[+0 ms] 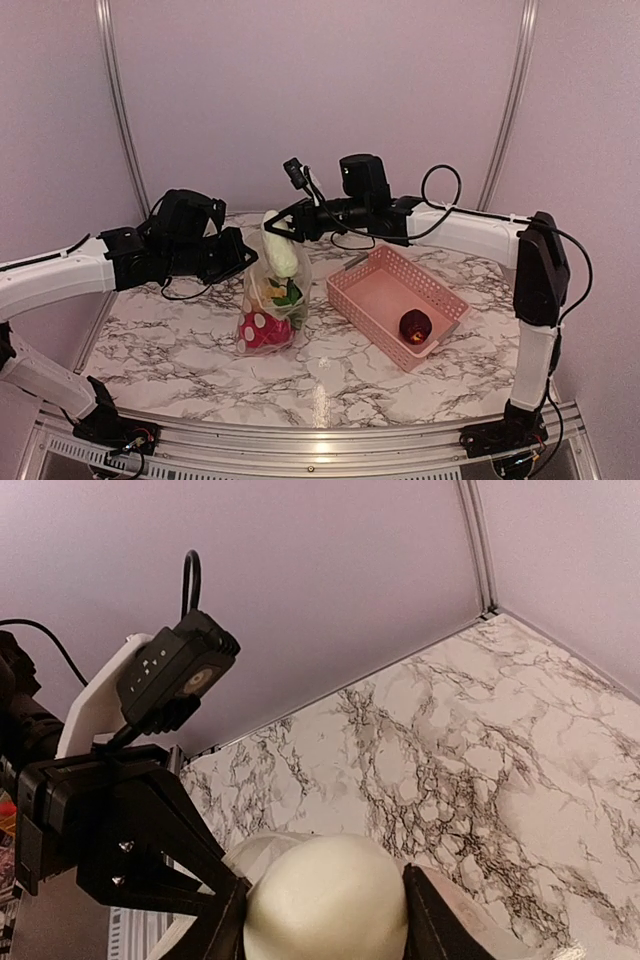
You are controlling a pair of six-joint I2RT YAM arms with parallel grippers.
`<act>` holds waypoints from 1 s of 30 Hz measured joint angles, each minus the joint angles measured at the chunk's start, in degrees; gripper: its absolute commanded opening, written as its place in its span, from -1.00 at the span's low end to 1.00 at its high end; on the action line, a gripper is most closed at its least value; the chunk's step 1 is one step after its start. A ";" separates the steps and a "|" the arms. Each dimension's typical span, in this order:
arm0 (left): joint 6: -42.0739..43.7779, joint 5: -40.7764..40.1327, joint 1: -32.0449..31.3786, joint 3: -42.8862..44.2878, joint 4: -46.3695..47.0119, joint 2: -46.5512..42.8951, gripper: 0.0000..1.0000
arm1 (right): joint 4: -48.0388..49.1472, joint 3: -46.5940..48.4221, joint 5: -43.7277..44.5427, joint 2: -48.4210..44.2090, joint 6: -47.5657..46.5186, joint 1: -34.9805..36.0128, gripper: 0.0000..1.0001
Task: Place the food in the zip-top bag and seal the zipper
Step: Place the fake vegetable in the zipper food storage bag.
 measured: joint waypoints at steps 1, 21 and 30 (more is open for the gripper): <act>-0.04 0.00 -0.02 -0.15 0.26 -0.09 -1.00 | -0.28 -0.66 0.85 -0.61 -0.24 0.17 -0.51; -1.11 0.04 0.13 -2.10 2.95 -0.92 -1.00 | -7.32 -4.59 14.03 -4.13 2.45 2.49 0.50; -1.07 0.09 0.20 -3.23 3.74 -1.84 -1.00 | -10.93 -2.62 13.14 -5.18 -2.80 2.78 0.71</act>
